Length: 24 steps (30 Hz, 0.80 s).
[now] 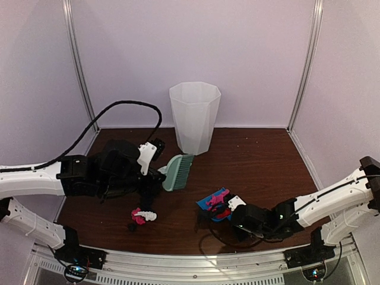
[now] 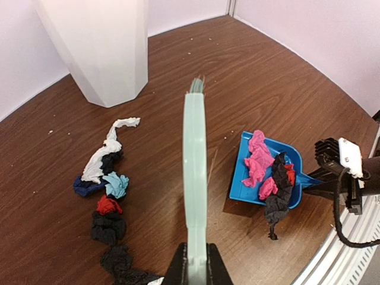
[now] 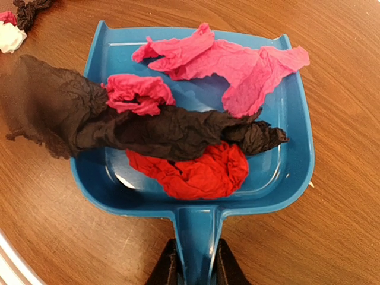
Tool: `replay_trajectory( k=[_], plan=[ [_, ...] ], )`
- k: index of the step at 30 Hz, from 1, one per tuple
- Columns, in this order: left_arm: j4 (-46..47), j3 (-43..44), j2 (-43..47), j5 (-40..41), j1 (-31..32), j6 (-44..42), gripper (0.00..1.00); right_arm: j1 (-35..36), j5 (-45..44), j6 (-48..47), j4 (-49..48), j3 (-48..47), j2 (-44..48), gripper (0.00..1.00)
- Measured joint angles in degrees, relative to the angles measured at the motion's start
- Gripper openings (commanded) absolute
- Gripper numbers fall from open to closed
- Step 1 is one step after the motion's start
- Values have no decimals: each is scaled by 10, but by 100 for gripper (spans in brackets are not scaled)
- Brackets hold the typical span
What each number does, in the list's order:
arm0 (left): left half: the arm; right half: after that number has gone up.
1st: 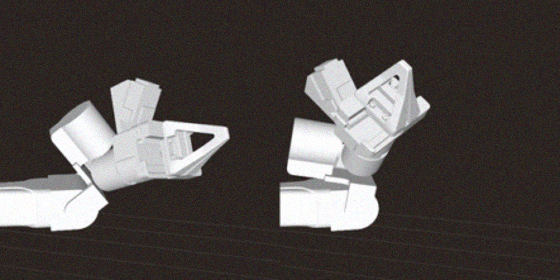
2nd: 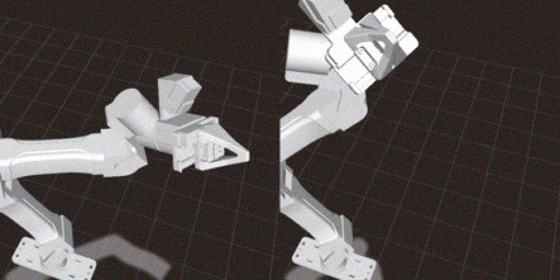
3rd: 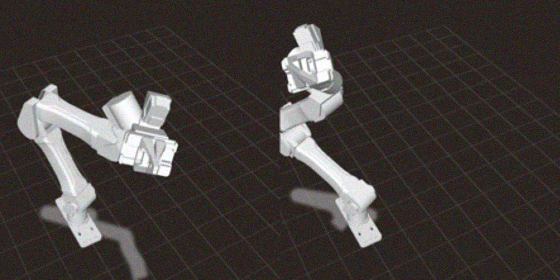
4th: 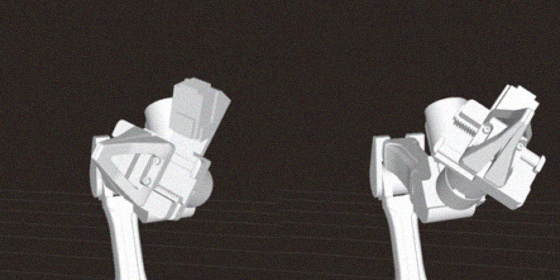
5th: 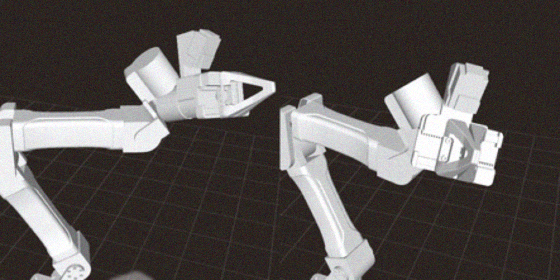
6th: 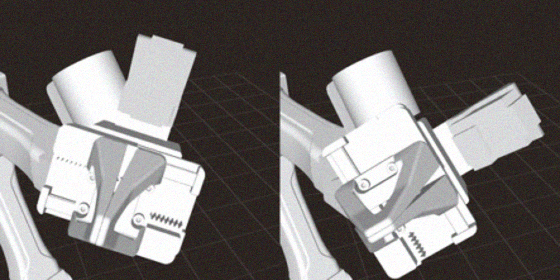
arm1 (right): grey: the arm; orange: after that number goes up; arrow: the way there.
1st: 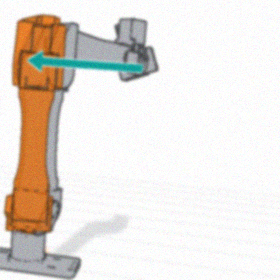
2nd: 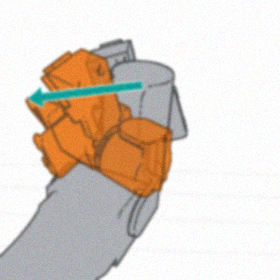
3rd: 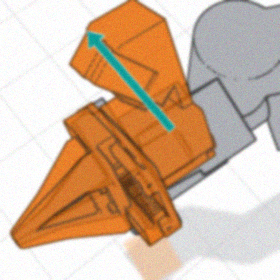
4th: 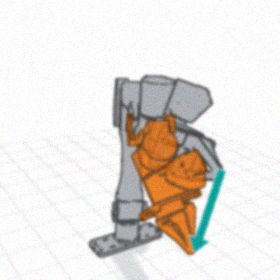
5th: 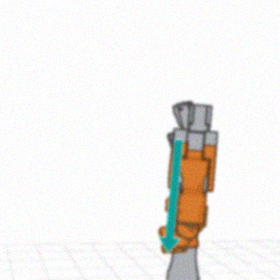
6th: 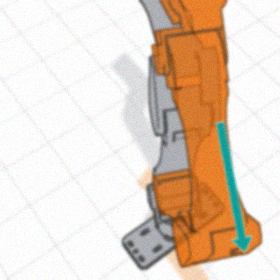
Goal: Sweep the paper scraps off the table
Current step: Dump the paper scraps into the trash bin.
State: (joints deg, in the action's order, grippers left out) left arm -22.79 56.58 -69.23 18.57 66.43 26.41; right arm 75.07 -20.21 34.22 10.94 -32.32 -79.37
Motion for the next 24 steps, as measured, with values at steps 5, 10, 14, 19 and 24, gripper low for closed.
replay_trajectory(
  k=[5,10,14,19,24],
  plan=[
    [-10,-41,41,28,0,22,0,0,-2,0,6,-12,1,0],
    [-22,-85,81,50,0,44,0,0,-3,-6,23,-38,4,0],
    [-34,-108,108,73,0,65,0,0,-3,-10,44,-67,4,0],
    [-47,-133,126,102,0,83,0,-1,-3,-16,71,-112,4,0],
    [-65,-137,131,142,0,94,0,-5,-1,-25,107,-163,4,0]
  ],
)
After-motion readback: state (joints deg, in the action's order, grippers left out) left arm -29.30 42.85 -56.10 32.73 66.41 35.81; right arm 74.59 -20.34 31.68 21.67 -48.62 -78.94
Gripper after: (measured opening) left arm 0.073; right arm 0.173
